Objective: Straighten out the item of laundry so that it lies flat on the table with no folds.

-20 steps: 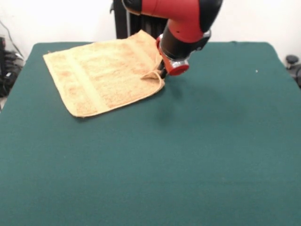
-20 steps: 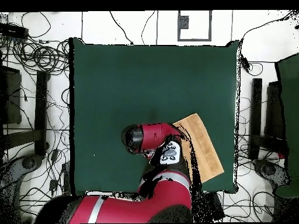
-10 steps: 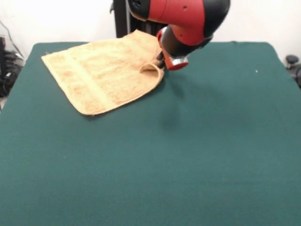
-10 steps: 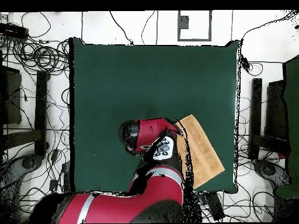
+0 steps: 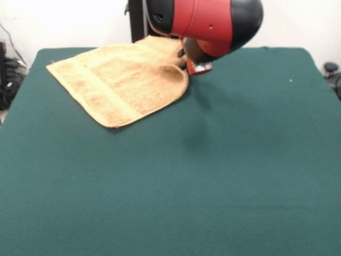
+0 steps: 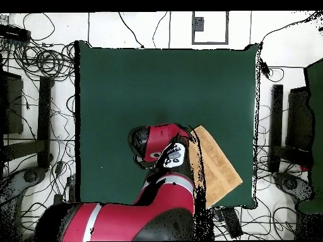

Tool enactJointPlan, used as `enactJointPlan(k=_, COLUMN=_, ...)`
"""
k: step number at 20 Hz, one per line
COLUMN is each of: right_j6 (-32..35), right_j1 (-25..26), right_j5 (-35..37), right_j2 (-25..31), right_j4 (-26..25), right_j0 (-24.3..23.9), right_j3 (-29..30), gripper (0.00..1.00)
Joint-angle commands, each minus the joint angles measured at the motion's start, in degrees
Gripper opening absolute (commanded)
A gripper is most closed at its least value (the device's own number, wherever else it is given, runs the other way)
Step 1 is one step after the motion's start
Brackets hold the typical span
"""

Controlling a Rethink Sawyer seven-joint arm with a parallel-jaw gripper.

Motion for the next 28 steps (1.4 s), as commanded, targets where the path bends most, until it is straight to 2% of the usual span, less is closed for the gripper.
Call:
enactJointPlan(k=1, right_j6=4.1, right_j1=1.3, right_j5=2.3, right_j2=2.7, right_j4=2.9, right_j0=1.9, right_j3=-1.6, gripper=1.0)
enactJointPlan(k=9, right_j6=4.5, right_j1=1.1, right_j5=1.6, right_j2=3.2, right_j4=3.7, right_j0=1.9, right_j3=-0.9, gripper=1.0)
enactJointPlan(k=14, right_j6=2.9, right_j1=-0.7, right_j5=0.8, right_j2=2.2, right_j4=1.9, right_j0=1.7, right_j3=0.2, gripper=1.0)
enactJointPlan(k=18, right_j6=-2.4, right_j1=-6.2, right_j5=-0.3, right_j2=2.7, right_j4=1.1, right_j0=-0.4, right_j3=5.7, gripper=1.0)
enactJointPlan(k=28, right_j6=-11.0, right_j1=-13.6, right_j5=5.1, right_j2=3.7, right_j4=-1.8, right_j0=-3.6, right_j3=10.4, gripper=1.0)
